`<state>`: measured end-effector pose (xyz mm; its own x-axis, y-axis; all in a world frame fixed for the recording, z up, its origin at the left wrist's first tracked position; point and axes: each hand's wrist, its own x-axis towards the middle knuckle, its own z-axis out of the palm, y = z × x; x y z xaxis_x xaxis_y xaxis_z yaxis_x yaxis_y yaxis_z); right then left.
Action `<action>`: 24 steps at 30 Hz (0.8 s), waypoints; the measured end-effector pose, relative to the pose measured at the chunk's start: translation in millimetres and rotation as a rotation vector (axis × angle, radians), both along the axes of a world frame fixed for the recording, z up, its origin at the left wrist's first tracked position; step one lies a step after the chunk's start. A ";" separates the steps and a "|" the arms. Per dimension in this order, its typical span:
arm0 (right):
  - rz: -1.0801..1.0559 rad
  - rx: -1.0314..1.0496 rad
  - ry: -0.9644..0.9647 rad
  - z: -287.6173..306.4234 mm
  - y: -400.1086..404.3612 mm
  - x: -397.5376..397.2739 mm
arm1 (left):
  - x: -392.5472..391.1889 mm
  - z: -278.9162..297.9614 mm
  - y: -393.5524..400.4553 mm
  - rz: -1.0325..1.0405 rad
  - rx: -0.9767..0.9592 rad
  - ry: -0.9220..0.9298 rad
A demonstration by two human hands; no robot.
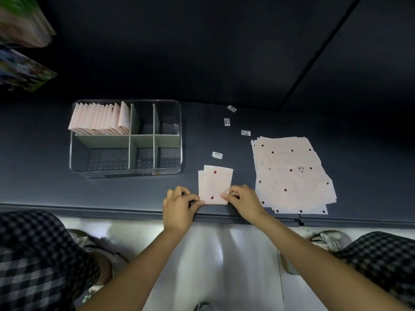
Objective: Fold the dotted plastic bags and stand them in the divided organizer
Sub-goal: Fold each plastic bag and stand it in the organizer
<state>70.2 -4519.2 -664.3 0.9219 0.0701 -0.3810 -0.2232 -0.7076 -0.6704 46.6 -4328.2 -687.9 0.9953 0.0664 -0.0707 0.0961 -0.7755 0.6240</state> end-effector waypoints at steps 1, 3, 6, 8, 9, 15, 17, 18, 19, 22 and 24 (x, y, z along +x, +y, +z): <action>-0.031 0.002 0.000 -0.6 2.5 1.5 | 1.4 -1.5 -1.4 0.034 -0.001 0.040; -0.056 -0.041 -0.001 -1.1 7.9 4.0 | 2.4 -3.0 -4.3 0.057 0.009 0.088; -0.048 -0.136 -0.007 -1.7 13.6 8.1 | 3.2 -0.6 -7.5 0.097 0.014 0.124; -0.027 -0.182 -0.008 -2.6 15.0 10.3 | 4.2 1.0 -8.1 0.108 0.021 0.159; -0.019 -0.205 -0.003 -2.7 15.5 10.9 | 5.0 1.7 -8.0 0.107 0.019 0.181; -0.032 -0.223 0.023 -4.2 15.0 10.7 | 6.6 7.0 -4.8 0.114 0.030 0.259; -0.022 -0.248 0.031 -4.4 15.5 11.3 | 5.4 7.5 -3.1 0.099 0.054 0.267; -0.018 -0.262 0.036 -4.6 16.0 12.3 | 4.7 7.6 -2.0 0.087 0.064 0.266; -0.016 -0.272 0.041 -4.7 16.8 13.2 | 4.1 7.5 -1.1 0.077 0.072 0.266; -0.024 -0.298 0.050 -5.0 19.9 14.9 | 3.4 6.4 -1.4 0.065 0.086 0.272; -0.030 -0.331 0.046 -5.1 22.0 15.1 | 3.7 5.9 -2.2 0.069 0.094 0.268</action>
<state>85.3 -4497.1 -669.4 0.9030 -0.0914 -0.4197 -0.2719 -0.8780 -0.3938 50.2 -4330.5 -682.0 0.9347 0.1518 -0.3214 0.3026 -0.8144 0.4952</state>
